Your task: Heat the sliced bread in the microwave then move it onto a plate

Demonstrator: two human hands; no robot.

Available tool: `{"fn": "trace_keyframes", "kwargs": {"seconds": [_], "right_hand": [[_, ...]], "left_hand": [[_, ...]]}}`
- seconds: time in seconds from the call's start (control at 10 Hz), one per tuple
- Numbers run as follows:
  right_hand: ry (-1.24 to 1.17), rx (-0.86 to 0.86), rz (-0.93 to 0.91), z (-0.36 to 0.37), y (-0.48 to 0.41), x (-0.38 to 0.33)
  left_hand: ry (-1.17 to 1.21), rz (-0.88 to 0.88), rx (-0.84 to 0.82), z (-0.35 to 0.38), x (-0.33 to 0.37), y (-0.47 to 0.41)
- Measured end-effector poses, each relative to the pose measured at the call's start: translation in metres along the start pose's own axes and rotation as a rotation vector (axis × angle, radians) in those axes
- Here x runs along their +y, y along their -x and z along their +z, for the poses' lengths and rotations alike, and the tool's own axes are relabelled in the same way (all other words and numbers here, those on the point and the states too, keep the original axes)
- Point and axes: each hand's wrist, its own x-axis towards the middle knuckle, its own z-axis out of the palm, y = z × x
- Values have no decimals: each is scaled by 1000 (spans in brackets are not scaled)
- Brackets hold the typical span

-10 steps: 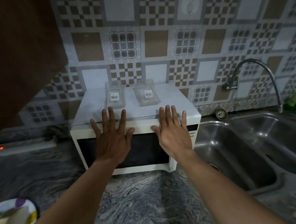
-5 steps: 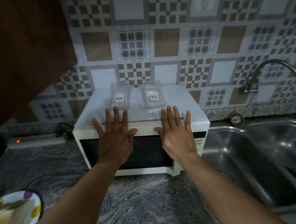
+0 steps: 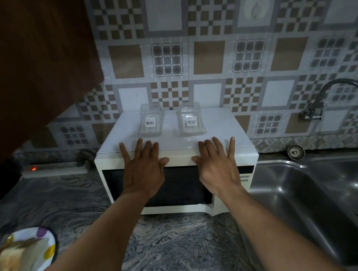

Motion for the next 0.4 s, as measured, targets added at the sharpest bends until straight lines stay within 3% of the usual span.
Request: {"fn": "trace_keyframes", "kwargs": {"seconds": [0.3,0.4], "right_hand": [[-58,-104,18,-10,1,-6],[-242,-83,113,-39,6,-4]], "left_hand": [[5,-24,-97,-9,2,-4],[136,-103,-15,-11,1,13]]}}
